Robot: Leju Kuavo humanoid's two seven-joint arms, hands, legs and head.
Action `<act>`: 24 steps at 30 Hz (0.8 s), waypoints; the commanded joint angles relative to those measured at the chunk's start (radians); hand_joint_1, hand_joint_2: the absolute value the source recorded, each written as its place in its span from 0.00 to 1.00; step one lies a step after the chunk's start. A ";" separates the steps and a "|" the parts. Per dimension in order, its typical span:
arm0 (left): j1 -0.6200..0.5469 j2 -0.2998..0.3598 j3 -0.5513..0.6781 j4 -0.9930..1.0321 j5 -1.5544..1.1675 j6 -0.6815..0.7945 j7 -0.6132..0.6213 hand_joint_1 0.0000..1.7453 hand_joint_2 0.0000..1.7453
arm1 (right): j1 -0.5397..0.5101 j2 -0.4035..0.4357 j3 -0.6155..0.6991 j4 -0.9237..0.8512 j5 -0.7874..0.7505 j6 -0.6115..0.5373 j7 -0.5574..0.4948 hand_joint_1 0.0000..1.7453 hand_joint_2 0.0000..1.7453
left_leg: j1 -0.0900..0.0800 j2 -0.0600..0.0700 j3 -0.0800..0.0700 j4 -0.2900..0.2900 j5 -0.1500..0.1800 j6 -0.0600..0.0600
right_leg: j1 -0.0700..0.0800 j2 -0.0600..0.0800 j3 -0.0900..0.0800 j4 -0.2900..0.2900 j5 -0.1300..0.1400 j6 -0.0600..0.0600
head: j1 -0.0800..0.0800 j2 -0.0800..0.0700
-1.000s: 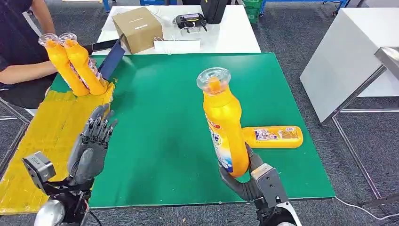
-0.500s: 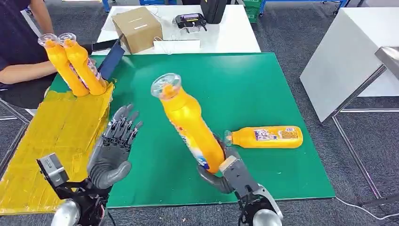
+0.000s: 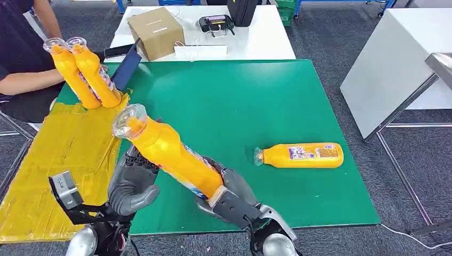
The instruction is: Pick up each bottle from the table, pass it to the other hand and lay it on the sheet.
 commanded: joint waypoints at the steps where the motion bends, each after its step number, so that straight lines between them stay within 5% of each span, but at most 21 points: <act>1: -0.031 0.006 -0.046 0.086 0.013 -0.009 0.022 0.00 1.00 | -0.097 -0.035 0.144 0.083 0.017 0.013 0.009 1.00 1.00 | 0.000 -0.001 0.003 -0.001 -0.001 -0.001 | 0.000 0.004 0.003 -0.001 -0.001 -0.001 | 0.000 0.000; 20: -0.050 0.021 -0.081 0.093 -0.202 0.030 0.000 0.00 1.00 | -0.099 -0.062 0.188 0.143 -0.019 0.000 0.005 1.00 1.00 | 0.001 -0.002 0.003 -0.001 -0.001 -0.001 | 0.000 0.003 0.004 -0.001 -0.001 -0.001 | 0.000 0.000; 21: -0.054 0.023 -0.084 0.093 -0.214 0.027 -0.002 0.29 1.00 | -0.097 -0.064 0.187 0.143 -0.019 -0.001 0.004 1.00 1.00 | 0.000 -0.002 0.002 -0.001 0.000 0.000 | 0.000 0.002 0.002 -0.001 0.000 -0.001 | 0.000 0.000; 22: -0.056 0.020 -0.082 0.094 -0.213 0.027 -0.004 1.00 1.00 | -0.096 -0.065 0.185 0.142 -0.020 -0.002 0.003 1.00 1.00 | 0.000 -0.003 0.004 -0.001 -0.001 -0.001 | 0.000 0.003 0.004 -0.001 -0.001 -0.001 | 0.000 0.000; 24: -0.057 0.018 -0.077 0.091 -0.213 0.025 -0.008 1.00 1.00 | -0.094 -0.067 0.184 0.143 -0.020 -0.002 0.003 1.00 1.00 | 0.000 -0.003 0.003 -0.001 0.000 -0.001 | 0.000 0.001 0.004 -0.001 -0.001 -0.001 | 0.000 0.000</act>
